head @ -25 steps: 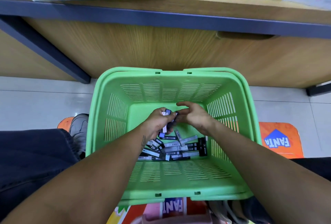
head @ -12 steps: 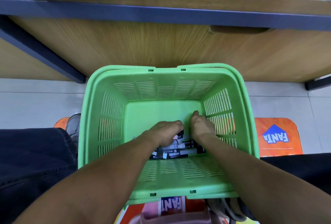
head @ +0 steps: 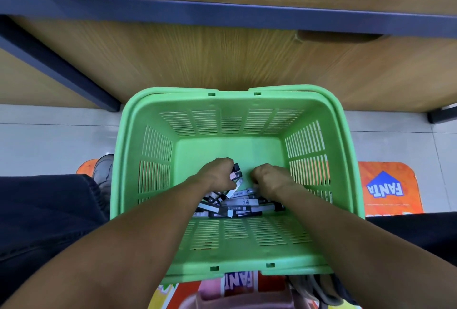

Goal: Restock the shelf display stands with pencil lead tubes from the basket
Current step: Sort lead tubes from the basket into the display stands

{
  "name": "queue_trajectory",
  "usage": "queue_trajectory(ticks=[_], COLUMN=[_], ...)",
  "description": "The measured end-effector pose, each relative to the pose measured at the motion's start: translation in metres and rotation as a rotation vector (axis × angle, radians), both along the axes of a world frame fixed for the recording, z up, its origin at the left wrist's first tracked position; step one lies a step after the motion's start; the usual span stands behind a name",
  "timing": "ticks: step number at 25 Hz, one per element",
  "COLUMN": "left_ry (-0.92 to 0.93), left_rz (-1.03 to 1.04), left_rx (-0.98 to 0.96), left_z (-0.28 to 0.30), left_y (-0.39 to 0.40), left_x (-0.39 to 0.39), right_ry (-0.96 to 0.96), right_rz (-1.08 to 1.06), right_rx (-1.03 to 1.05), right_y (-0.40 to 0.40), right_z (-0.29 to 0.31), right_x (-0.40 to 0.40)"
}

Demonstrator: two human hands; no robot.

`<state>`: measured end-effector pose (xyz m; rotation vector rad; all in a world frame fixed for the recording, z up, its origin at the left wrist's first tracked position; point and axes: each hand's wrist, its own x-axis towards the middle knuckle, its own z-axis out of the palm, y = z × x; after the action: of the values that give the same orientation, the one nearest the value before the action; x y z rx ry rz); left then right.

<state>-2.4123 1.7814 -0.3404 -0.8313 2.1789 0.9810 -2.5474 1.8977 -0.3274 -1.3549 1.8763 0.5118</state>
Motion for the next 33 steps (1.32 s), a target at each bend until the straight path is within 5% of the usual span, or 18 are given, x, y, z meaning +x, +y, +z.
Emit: queue_trajectory(ticks=[11,26,30,33], left_ry=[0.008,0.014,0.014,0.043], left_rz=[0.637,0.654,0.7,0.766], left_rx=[0.348,0.283,0.311,0.378], left_z=[0.007,0.008,0.005,0.002], left_y=[-0.006,-0.004,-0.005,-0.006], left_x=[-0.006,-0.003,0.0,0.001], right_ry=[0.011,0.086,0.043,-0.063], right_rz=[-0.132,0.23,0.161,-0.108], right_rx=[-0.127,-0.116,-0.13,-0.12], right_y=[-0.004,-0.008,-0.007,-0.021], right_z=[0.001,-0.004,-0.011,-0.003], right_x=[0.002,0.027,0.028,0.014])
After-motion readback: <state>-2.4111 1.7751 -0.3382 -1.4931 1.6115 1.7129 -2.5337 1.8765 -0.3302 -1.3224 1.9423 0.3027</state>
